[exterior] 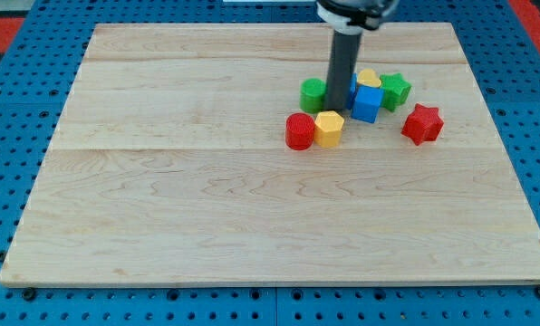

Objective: Place the yellow heart in between the blue blocks

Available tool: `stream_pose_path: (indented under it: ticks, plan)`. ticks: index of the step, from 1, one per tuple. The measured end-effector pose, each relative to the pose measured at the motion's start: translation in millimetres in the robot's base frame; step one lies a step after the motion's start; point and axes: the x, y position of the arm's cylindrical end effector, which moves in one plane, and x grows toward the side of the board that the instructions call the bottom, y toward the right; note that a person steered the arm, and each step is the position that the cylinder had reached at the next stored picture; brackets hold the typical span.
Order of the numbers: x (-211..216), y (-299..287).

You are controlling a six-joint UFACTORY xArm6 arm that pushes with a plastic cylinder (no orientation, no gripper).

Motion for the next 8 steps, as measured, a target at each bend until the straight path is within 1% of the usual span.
stream_pose_path:
  ticks: [1,2,3,4,5,6,7,8]
  plan:
    - [-41,-21]
    - [-69,-11]
    - [-76,52]
    - [-55,60]
    - [-44,42]
    - [-30,60]
    - [-27,68]
    - [-17,96]
